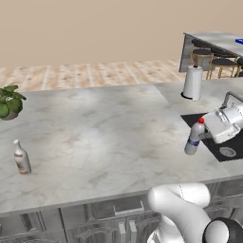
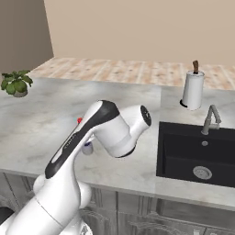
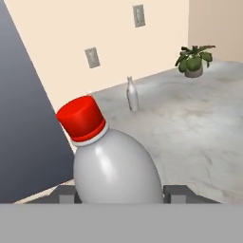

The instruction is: Place the drinks on the dining counter in a tight cluster.

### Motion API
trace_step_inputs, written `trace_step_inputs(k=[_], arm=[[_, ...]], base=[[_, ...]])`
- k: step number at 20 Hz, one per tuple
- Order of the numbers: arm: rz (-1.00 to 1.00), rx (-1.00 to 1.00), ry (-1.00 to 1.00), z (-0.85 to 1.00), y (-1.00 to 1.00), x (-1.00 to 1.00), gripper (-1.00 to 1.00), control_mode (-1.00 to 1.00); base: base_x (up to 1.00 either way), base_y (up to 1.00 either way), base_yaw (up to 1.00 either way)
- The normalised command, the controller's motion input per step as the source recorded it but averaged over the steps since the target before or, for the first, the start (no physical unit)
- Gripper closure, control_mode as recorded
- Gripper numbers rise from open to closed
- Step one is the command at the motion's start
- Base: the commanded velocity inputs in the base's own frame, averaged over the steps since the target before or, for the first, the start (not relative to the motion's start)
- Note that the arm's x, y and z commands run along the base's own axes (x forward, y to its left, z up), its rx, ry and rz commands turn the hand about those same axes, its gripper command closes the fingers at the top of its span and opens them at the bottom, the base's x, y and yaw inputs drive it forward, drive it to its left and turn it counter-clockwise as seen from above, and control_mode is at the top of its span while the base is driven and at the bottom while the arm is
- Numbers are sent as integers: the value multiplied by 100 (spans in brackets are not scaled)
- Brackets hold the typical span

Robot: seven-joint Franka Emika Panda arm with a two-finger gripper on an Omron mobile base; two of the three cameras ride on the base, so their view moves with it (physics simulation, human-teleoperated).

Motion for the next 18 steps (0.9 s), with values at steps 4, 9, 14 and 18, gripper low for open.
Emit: trace_step_inputs(k=[4, 9, 14, 18], arm=[[0, 3, -12, 51, 0, -30, 100, -100], [0, 0, 0, 0, 0, 0, 100, -100], [-6, 0, 0, 0, -15, -26, 100, 100], [0, 0, 0, 0, 0, 0, 100, 100]], base=[[0, 0, 0], [0, 0, 0], [-38, -27, -10], [-100, -81, -32]])
